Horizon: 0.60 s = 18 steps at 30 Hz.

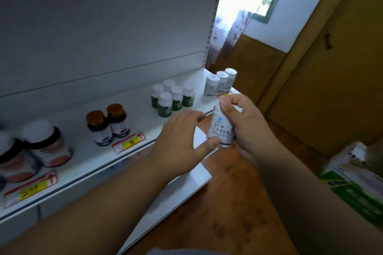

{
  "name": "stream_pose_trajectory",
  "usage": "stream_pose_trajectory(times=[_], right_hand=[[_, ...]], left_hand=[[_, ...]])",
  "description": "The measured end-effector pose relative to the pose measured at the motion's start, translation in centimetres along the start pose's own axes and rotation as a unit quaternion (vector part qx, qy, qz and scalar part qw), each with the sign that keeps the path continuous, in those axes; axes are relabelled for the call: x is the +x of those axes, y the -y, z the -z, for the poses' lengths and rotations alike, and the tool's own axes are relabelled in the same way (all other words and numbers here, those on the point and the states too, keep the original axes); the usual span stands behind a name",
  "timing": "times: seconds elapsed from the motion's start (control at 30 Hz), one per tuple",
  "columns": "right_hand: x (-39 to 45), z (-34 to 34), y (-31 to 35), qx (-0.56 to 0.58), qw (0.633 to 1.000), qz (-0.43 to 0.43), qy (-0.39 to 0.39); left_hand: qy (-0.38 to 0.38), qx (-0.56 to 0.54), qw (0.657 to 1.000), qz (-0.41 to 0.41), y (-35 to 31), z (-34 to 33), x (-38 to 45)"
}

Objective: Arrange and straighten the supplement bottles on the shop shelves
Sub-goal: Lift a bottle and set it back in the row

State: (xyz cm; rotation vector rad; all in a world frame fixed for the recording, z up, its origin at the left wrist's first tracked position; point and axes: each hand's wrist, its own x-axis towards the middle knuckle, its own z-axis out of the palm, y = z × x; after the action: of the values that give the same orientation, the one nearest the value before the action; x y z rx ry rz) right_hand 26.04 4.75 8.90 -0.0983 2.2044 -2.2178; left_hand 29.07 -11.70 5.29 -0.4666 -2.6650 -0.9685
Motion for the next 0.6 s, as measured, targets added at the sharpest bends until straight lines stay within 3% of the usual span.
stream_pose_trajectory(times=[0.2, 0.47, 0.6], right_hand=[[7.5, 5.9, -1.0, 0.040, 0.999, -0.011, 0.025], [19.3, 11.3, -0.7, -0.083, 0.995, 0.063, -0.003], [25.4, 13.0, -0.1, -0.178, 0.979, 0.097, 0.022]], left_hand=[[0.012, 0.005, 1.000, 0.002, -0.8, -5.5, 7.7], [-0.007, 0.007, 1.000, 0.005, 0.7, -8.7, 19.3], [-0.011, 0.055, 0.998, 0.028, 1.4, -10.8, 22.8]])
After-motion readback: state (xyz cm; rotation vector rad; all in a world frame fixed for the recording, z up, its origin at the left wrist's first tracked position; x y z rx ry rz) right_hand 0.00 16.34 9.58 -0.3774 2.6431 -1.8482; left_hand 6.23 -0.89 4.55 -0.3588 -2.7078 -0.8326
